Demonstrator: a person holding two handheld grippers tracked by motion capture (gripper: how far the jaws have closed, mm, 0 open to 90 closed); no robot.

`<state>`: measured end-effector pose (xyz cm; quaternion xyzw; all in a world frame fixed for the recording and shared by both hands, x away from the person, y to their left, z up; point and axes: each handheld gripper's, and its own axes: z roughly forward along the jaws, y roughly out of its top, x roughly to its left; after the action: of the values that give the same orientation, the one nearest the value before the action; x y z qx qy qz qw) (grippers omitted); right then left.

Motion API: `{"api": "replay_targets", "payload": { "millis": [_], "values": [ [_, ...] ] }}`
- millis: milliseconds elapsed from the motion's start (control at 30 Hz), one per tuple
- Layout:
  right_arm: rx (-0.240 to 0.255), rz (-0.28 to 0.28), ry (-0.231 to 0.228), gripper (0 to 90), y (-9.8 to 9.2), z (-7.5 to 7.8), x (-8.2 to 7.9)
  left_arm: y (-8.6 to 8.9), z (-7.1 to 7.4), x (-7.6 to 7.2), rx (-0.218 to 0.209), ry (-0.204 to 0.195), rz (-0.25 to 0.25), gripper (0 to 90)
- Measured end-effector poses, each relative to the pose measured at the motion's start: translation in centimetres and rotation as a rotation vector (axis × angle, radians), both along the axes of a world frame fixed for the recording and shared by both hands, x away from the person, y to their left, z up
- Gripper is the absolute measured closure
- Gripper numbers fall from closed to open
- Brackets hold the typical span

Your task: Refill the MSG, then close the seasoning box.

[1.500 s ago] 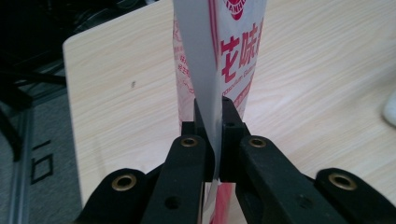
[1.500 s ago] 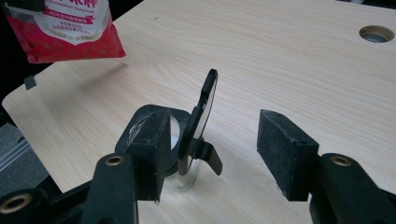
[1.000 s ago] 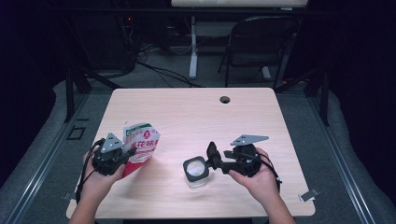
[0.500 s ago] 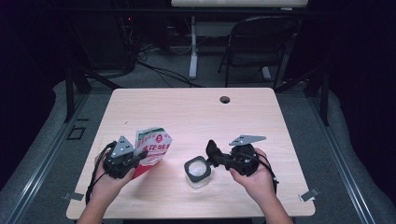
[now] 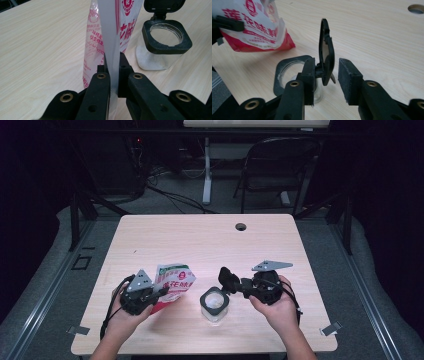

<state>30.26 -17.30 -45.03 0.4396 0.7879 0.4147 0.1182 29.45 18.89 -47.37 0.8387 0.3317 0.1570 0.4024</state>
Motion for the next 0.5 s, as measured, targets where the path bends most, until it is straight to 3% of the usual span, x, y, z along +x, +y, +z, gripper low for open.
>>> {"api": "replay_targets", "payload": {
  "millis": [167, 300, 500],
  "values": [
    [-0.011, 0.009, -0.078, 65.3, 0.7, 1.9, -1.4, -0.2, 0.0, -0.2, 0.006, 0.01, 0.011, 90.0],
    [-0.013, 0.05, -0.097, 65.0, 1.7, 2.2, -1.9, -0.3, -0.3, -0.4, -0.002, 0.02, 0.008, 90.0],
    [-0.011, 0.157, -0.042, 65.9, 3.9, 1.6, -1.9, 0.5, -1.3, -1.1, -0.03, 0.044, 0.0, 90.0]
  ]
}}
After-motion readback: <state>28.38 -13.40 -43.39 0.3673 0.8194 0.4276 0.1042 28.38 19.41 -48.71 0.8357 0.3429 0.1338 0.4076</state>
